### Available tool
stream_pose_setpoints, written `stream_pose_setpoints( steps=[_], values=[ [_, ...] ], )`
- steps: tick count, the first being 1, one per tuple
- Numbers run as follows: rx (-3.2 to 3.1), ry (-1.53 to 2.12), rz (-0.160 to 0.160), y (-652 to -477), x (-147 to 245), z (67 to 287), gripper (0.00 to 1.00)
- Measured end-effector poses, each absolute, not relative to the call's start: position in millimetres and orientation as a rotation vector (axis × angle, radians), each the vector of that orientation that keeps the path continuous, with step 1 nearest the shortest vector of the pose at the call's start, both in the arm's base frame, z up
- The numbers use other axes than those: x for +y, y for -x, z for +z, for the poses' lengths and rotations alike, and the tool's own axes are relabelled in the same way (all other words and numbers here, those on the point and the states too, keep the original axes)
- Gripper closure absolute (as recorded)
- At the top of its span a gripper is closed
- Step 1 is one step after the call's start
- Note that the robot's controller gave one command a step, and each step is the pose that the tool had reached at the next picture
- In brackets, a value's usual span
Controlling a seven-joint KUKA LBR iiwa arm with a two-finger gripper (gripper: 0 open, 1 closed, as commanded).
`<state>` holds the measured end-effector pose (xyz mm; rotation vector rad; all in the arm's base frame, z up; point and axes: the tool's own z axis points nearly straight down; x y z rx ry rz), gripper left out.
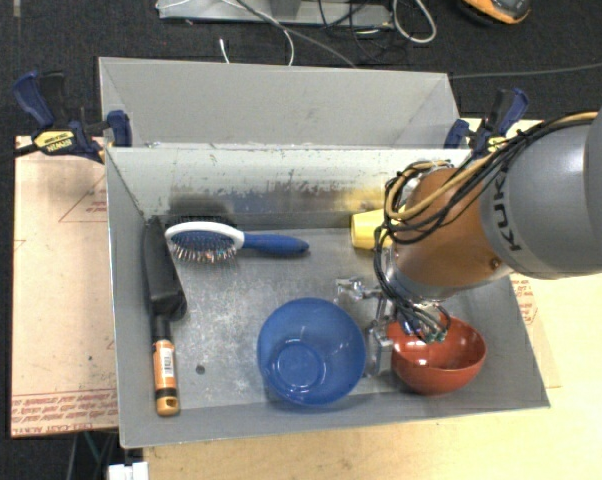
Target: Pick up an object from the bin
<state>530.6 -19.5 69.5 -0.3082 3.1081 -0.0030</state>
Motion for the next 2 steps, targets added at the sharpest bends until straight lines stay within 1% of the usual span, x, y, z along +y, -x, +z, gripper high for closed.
stream_pose_setpoints(
  steps=[1,2],
  values=[
    [3.102,0.337,0.002,-537.4,-32.7,70.9,1.00],
    [3.101,0.337,0.002,-537.4,-32.7,70.9,1.00]
  ],
)
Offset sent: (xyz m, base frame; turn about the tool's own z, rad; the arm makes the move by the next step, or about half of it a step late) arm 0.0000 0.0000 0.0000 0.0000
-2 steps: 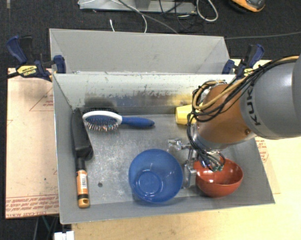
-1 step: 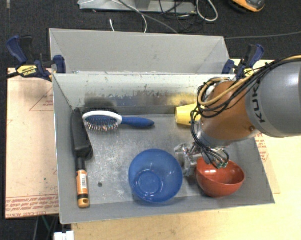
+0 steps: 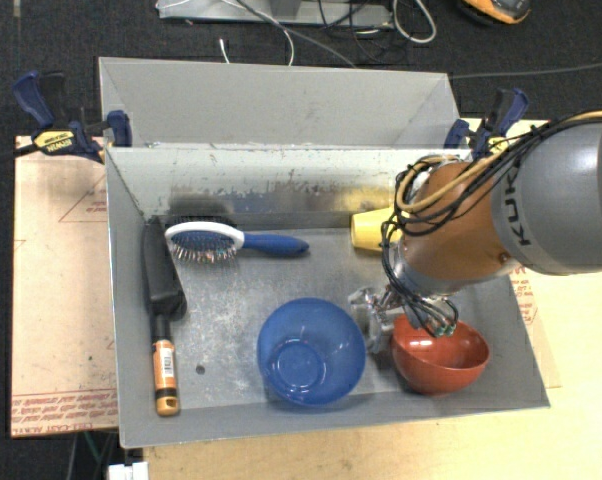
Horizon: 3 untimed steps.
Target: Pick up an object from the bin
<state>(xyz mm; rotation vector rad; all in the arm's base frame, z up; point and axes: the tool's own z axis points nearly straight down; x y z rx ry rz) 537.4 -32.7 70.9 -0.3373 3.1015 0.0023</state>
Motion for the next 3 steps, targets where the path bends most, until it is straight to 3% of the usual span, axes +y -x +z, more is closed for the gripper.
stream_pose_setpoints(
  steps=[1,3],
  values=[
    [3.100,0.337,0.003,-537.6,-32,73,1.00],
    [3.100,0.338,0.005,-537.6,-31,102,1.00]
  ],
)
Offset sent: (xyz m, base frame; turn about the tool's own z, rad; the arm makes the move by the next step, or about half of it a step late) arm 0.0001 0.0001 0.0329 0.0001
